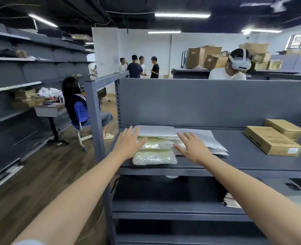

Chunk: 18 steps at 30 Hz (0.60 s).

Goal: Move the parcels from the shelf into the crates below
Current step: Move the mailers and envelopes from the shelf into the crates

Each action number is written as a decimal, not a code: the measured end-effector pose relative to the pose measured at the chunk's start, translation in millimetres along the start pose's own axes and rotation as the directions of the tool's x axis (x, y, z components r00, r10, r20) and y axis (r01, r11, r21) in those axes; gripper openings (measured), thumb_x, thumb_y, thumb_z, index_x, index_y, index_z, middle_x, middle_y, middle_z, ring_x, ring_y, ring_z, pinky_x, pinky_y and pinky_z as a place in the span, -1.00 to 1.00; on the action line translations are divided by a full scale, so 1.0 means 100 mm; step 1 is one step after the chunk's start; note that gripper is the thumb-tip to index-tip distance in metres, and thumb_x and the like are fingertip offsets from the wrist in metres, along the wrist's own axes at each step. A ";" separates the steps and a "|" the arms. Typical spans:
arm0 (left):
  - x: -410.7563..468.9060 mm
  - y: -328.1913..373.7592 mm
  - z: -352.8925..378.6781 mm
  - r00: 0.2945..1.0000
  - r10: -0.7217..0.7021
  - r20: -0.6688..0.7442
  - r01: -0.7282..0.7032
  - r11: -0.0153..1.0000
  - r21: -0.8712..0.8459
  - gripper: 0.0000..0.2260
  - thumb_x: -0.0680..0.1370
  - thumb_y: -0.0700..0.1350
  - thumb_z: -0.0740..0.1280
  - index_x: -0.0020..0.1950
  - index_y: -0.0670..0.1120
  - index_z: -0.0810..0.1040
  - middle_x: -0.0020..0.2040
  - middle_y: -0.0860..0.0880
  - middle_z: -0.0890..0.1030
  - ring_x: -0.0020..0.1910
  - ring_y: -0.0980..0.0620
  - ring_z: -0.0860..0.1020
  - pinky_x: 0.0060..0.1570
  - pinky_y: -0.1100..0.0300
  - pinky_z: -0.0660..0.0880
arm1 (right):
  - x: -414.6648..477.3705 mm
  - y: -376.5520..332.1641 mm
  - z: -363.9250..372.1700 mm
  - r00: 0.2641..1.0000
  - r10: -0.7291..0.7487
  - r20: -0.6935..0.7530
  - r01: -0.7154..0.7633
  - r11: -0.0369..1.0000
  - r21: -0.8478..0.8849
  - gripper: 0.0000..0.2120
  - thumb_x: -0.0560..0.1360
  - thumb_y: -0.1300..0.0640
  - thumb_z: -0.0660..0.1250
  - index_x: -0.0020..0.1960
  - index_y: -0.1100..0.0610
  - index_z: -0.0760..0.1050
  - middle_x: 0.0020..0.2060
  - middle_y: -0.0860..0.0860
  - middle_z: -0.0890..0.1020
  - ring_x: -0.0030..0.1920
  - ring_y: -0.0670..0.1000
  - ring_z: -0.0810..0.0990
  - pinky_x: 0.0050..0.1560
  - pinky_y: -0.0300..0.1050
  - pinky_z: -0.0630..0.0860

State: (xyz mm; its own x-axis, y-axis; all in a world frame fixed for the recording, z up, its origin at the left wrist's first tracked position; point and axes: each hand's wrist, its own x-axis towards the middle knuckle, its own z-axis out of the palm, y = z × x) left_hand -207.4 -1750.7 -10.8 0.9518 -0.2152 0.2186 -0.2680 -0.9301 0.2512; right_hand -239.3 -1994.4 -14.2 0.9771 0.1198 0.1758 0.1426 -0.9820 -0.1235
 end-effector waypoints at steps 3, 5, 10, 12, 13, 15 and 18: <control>0.32 -0.15 0.03 1.000 -0.003 0.030 0.003 1.000 0.011 -0.40 0.61 0.23 0.02 0.57 0.02 -0.08 0.57 -0.12 -0.06 0.54 -0.12 -0.07 0.47 -0.04 -0.04 | 0.34 -0.01 0.01 1.000 -0.009 0.017 0.009 1.000 -0.001 -0.42 0.61 -0.18 0.00 0.55 -0.02 -0.03 0.54 0.08 0.06 0.54 0.10 -0.04 0.49 0.01 0.05; 0.51 -0.26 0.05 0.998 0.008 0.065 -0.010 1.000 0.027 -0.41 0.60 0.23 0.03 0.56 0.09 -0.08 0.57 -0.12 -0.09 0.54 -0.13 -0.09 0.47 -0.05 -0.04 | 0.56 -0.03 0.05 0.999 -0.021 0.037 0.022 1.000 -0.018 -0.44 0.61 -0.17 0.01 0.55 -0.05 -0.04 0.54 0.07 0.05 0.54 0.11 -0.04 0.49 0.00 0.04; 0.85 -0.49 0.17 0.969 0.148 0.196 -0.149 0.989 -0.013 -0.45 0.58 0.16 0.18 0.52 0.21 0.04 0.57 -0.01 -0.17 0.54 -0.09 -0.13 0.47 -0.04 -0.03 | 1.00 -0.15 0.22 0.986 -0.128 0.105 0.143 0.980 -0.140 -0.48 0.63 -0.15 -0.02 0.54 -0.13 -0.08 0.54 0.04 0.09 0.54 0.12 -0.02 0.51 0.07 -0.06; 0.92 -0.56 0.26 0.953 0.197 0.229 -0.196 0.980 -0.026 -0.48 0.59 0.10 0.21 0.51 0.23 0.10 0.57 0.02 -0.15 0.55 -0.05 -0.08 0.48 -0.01 0.03 | 1.12 -0.24 0.28 0.976 -0.175 0.133 0.196 0.966 -0.167 -0.47 0.63 -0.13 -0.01 0.54 -0.14 -0.12 0.54 0.03 0.09 0.53 0.11 0.02 0.50 0.08 -0.08; 0.93 -0.58 0.30 0.951 0.211 0.225 -0.210 0.977 -0.031 -0.51 0.61 0.06 0.20 0.50 0.24 0.12 0.57 0.04 -0.13 0.54 -0.05 -0.03 0.47 0.00 0.08 | 1.17 -0.27 0.31 0.970 -0.191 0.148 0.215 0.961 -0.176 -0.47 0.63 -0.13 0.00 0.53 -0.15 -0.13 0.54 0.02 0.09 0.53 0.10 0.05 0.49 0.07 -0.07; 0.94 -0.59 0.36 0.955 0.231 0.186 -0.227 0.973 -0.039 -0.58 0.64 0.00 0.14 0.48 0.23 0.18 0.57 0.05 -0.05 0.53 -0.05 0.06 0.46 0.01 0.14 | 1.24 -0.33 0.37 0.960 -0.217 0.175 0.248 0.952 -0.181 -0.47 0.63 -0.11 0.01 0.53 -0.17 -0.13 0.53 0.02 0.11 0.51 0.09 0.13 0.48 0.04 0.00; 0.95 -0.55 0.35 0.958 0.263 0.114 -0.254 0.964 -0.082 -0.64 0.66 -0.10 0.08 0.45 0.15 0.30 0.54 0.02 0.14 0.52 -0.03 0.13 0.47 0.08 0.11 | 1.29 -0.32 0.48 0.949 -0.266 0.167 0.292 0.943 -0.159 -0.49 0.65 0.01 0.02 0.52 -0.21 -0.10 0.53 0.02 0.15 0.49 0.11 0.20 0.44 -0.01 0.15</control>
State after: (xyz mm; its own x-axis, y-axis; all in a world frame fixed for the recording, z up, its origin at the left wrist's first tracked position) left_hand -96.9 -1730.1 -37.0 0.8586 -0.4846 0.1675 -0.5126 -0.8172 0.2634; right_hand -110.0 -1940.2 -34.5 0.9161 0.3993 0.0363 0.3950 -0.9143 0.0897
